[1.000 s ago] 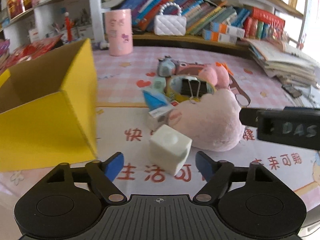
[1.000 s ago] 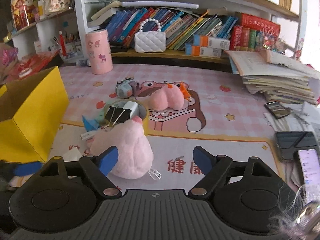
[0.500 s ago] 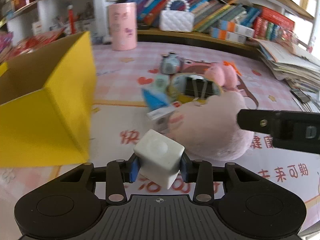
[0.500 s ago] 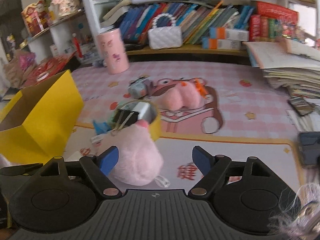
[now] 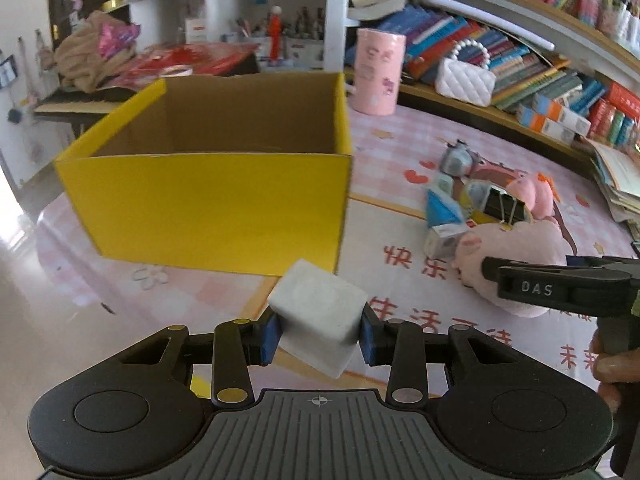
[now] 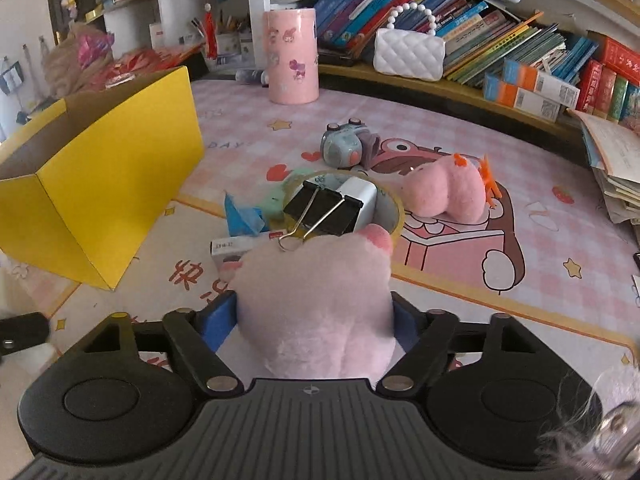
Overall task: Organize objects
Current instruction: 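Carry the white cube and pink plush toward the yellow box with both tools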
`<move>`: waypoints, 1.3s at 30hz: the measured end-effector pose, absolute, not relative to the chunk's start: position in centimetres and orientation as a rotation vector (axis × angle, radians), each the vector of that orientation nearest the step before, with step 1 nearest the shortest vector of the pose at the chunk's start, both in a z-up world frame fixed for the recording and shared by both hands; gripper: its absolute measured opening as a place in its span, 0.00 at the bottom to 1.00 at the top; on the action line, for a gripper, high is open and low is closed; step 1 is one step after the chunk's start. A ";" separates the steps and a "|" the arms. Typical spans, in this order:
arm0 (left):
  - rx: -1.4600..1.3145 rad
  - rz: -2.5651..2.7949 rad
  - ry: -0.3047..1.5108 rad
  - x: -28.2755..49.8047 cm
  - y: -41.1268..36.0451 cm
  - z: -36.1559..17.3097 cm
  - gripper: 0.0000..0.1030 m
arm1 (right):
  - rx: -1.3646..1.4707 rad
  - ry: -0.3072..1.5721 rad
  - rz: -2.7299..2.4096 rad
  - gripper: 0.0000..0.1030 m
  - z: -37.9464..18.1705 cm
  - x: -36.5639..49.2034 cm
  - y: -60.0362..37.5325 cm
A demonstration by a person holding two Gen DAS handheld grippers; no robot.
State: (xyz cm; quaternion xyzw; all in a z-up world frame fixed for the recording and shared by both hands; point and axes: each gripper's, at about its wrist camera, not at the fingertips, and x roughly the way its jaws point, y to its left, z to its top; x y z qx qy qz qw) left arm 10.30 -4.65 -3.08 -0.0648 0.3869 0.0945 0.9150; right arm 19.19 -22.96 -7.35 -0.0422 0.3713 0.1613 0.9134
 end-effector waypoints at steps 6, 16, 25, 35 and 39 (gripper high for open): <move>-0.147 0.173 0.785 9.8 -3.6 -3.1 0.36 | -0.001 0.819 0.348 0.61 -6.4 17.9 -22.8; -0.153 0.059 0.747 8.2 -0.7 -2.9 0.36 | 0.023 0.811 0.305 0.61 -4.4 12.7 -20.4; -0.176 0.068 0.729 4.2 5.7 -2.1 0.36 | -0.012 0.794 0.311 0.62 -3.5 8.0 -13.8; -0.170 0.057 0.730 -0.3 12.1 -2.3 0.36 | -0.053 0.801 0.350 0.62 -4.2 2.7 -6.1; -0.163 0.063 0.726 -1.6 14.2 -2.3 0.36 | -0.045 0.801 0.357 0.62 -4.4 1.4 -3.7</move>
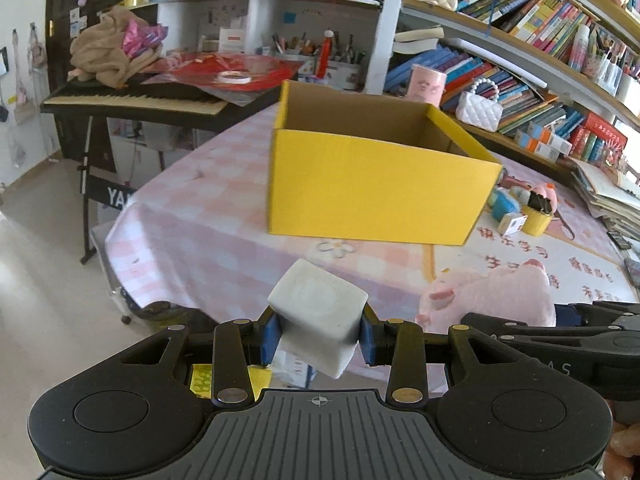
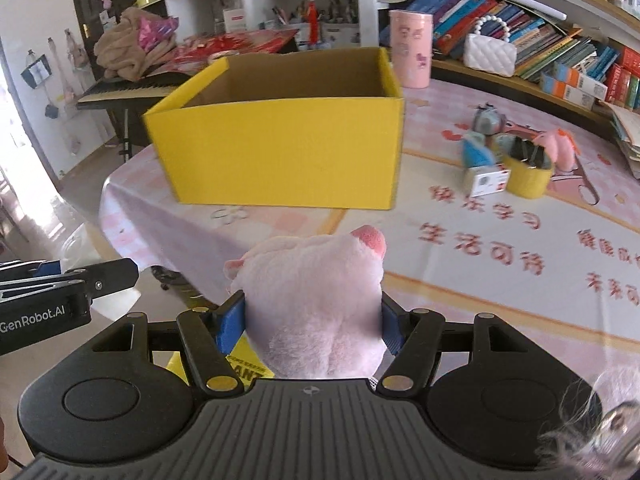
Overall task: Organize objects
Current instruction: 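Carry the white cube and pink plush toward the yellow box with both tools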
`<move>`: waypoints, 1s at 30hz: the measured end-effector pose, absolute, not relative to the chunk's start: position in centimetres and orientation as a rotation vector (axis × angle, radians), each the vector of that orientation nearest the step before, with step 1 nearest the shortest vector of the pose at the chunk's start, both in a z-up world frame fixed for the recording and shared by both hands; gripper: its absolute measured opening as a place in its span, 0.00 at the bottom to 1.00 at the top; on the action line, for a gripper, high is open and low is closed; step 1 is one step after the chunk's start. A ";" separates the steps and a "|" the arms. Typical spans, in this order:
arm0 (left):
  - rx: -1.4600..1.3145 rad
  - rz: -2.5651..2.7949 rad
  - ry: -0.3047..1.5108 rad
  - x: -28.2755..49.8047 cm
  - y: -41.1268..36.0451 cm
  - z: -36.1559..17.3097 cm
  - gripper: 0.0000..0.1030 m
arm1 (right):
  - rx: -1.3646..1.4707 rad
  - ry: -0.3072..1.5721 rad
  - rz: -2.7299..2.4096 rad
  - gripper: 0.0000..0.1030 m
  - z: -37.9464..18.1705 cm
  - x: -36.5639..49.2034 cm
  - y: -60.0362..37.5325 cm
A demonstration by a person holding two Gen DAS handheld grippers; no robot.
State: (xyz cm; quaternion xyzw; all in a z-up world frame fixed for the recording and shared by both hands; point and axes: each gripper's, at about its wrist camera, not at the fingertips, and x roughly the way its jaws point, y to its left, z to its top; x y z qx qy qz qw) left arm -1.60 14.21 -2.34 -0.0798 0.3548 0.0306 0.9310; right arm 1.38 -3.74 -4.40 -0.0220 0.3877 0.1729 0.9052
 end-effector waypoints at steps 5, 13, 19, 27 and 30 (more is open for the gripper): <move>-0.156 0.060 0.698 -2.3 15.8 -1.8 0.36 | -0.048 0.782 0.360 0.62 -3.9 0.2 -1.6; -0.099 -0.003 0.569 -0.8 16.0 1.3 0.36 | -0.104 0.623 0.305 0.62 -0.8 0.7 -0.9; -0.065 -0.035 0.482 2.9 15.3 3.8 0.36 | -0.124 0.482 0.285 0.63 2.6 3.1 -1.0; -0.064 -0.014 0.488 8.5 14.9 4.1 0.36 | -0.115 0.448 0.279 0.64 3.7 8.9 -1.5; -0.051 -0.007 0.519 10.7 14.5 3.5 0.36 | -0.112 0.456 0.292 0.64 3.5 11.3 -1.4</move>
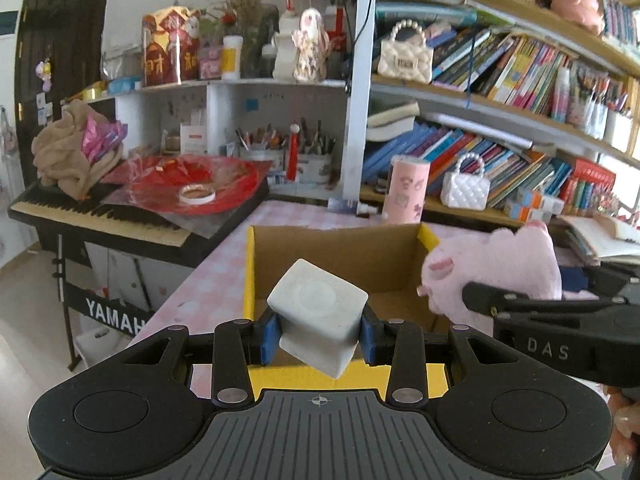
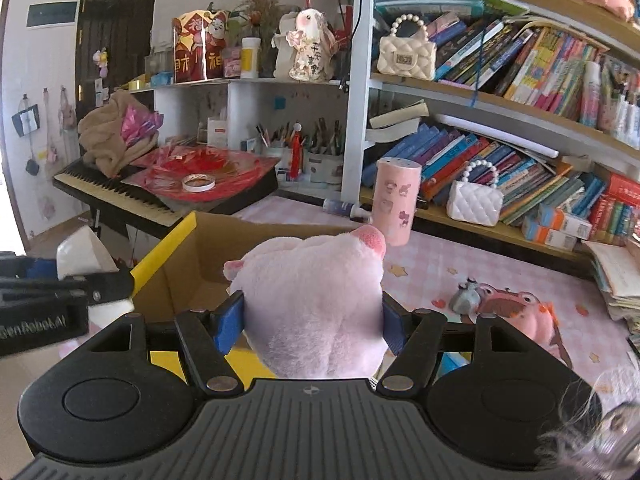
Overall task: Organize objects
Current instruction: 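Carry the white cube and pink plush toward the yellow box with both tools, then release the pink plush into the yellow box with the right tool while the left tool drops the cube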
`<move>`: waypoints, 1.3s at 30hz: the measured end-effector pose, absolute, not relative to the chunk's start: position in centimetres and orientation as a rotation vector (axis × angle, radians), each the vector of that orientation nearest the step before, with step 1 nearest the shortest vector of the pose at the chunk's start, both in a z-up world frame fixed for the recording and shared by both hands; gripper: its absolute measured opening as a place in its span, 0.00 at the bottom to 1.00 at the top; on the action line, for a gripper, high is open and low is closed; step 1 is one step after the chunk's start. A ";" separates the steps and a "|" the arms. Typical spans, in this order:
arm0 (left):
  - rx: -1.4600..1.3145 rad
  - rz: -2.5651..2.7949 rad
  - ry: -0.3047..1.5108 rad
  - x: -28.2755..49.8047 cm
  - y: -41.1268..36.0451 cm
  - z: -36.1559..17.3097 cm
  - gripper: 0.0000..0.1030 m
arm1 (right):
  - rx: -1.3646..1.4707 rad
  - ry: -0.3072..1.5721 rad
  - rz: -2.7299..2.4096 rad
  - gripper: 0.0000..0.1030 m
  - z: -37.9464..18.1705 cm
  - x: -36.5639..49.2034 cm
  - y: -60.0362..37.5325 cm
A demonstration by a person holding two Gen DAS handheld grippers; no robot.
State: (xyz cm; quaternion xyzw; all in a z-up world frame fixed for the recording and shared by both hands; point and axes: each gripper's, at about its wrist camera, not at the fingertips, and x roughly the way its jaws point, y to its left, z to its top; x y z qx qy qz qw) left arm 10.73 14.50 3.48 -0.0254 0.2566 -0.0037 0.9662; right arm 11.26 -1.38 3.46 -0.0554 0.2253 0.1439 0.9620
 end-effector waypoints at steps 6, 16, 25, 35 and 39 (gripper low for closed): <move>-0.007 0.007 0.599 15.1 13.6 1.9 0.36 | -0.230 0.498 0.378 0.65 2.1 16.8 -0.1; 0.031 0.045 0.717 19.5 13.2 -0.6 0.36 | -0.559 0.574 0.588 0.65 -1.3 22.7 2.8; 0.117 0.061 0.766 21.4 12.3 -1.7 0.38 | -0.715 0.643 0.709 0.65 -2.5 25.8 4.3; 0.125 0.043 0.788 21.9 11.8 -2.4 0.39 | -0.807 0.684 0.737 0.68 -3.8 25.9 5.3; 0.091 0.054 0.750 21.3 12.2 -1.5 0.44 | -0.798 0.601 0.699 0.85 -3.3 25.2 5.0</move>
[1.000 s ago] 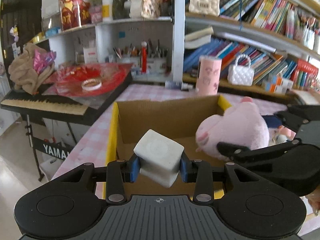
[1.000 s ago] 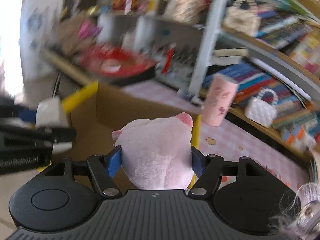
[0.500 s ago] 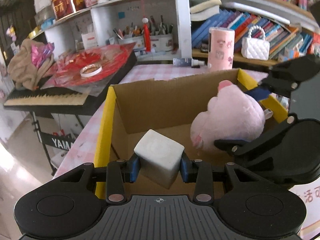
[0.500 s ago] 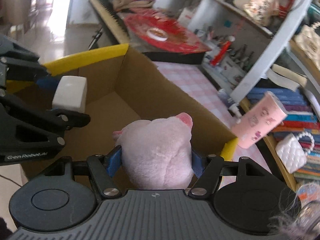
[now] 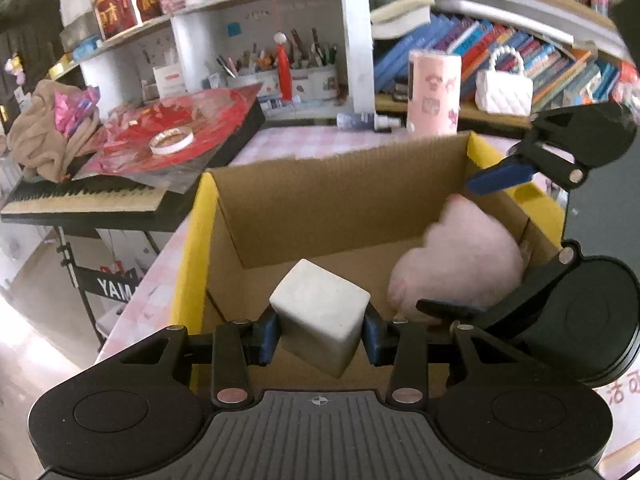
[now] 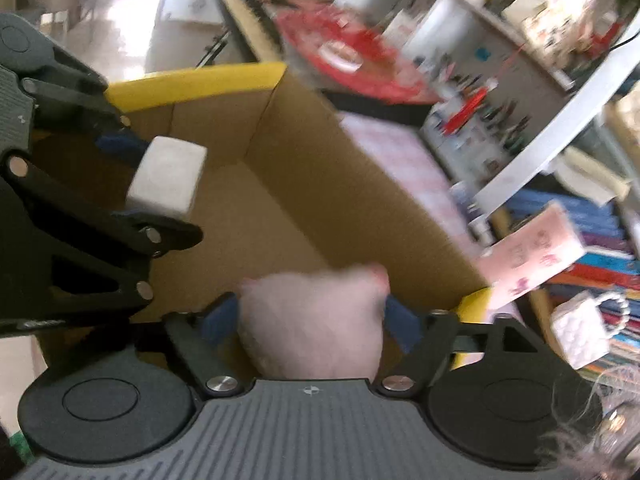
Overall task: Organize objects
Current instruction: 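Release the pink plush into the yellow box with the right tool while the left tool drops the cube, then move the left tool back toward the small white-and-red box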
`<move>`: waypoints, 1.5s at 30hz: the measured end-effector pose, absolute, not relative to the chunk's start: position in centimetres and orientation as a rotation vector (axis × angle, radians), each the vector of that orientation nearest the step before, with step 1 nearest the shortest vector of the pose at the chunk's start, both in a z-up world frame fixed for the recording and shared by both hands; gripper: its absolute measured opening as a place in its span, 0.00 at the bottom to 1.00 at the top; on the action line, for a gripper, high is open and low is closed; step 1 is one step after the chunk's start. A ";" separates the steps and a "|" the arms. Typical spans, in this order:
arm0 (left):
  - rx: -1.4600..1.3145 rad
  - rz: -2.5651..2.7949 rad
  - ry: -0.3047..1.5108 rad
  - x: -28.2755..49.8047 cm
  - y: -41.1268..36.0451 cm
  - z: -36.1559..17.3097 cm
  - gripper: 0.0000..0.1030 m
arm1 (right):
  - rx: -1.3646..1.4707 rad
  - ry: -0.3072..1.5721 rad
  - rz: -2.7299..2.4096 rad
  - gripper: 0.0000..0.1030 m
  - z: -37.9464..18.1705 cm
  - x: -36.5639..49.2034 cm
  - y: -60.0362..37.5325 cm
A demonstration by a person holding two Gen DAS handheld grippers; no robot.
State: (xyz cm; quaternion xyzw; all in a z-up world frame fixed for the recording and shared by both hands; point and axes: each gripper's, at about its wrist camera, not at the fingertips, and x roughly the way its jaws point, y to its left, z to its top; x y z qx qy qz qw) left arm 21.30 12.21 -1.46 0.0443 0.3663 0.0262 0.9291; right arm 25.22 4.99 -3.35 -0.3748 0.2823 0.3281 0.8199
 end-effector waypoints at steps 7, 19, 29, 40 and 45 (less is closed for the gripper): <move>0.071 0.097 0.566 18.4 12.7 2.1 0.78 | -0.727 0.450 0.615 0.88 -1.2 23.5 3.5; -0.051 0.182 0.429 12.0 15.0 4.3 0.85 | -0.251 0.422 0.394 0.88 3.7 18.7 -0.4; -0.042 0.217 0.498 5.8 15.7 2.2 0.90 | -0.198 0.434 0.300 0.90 1.2 9.8 -0.3; -0.075 0.203 0.586 0.9 16.0 0.2 0.90 | -0.118 0.556 0.234 0.92 -0.9 4.2 -0.2; -0.077 0.166 0.614 -0.4 15.3 -0.4 0.90 | -0.103 0.571 0.184 0.92 -1.6 1.9 -1.4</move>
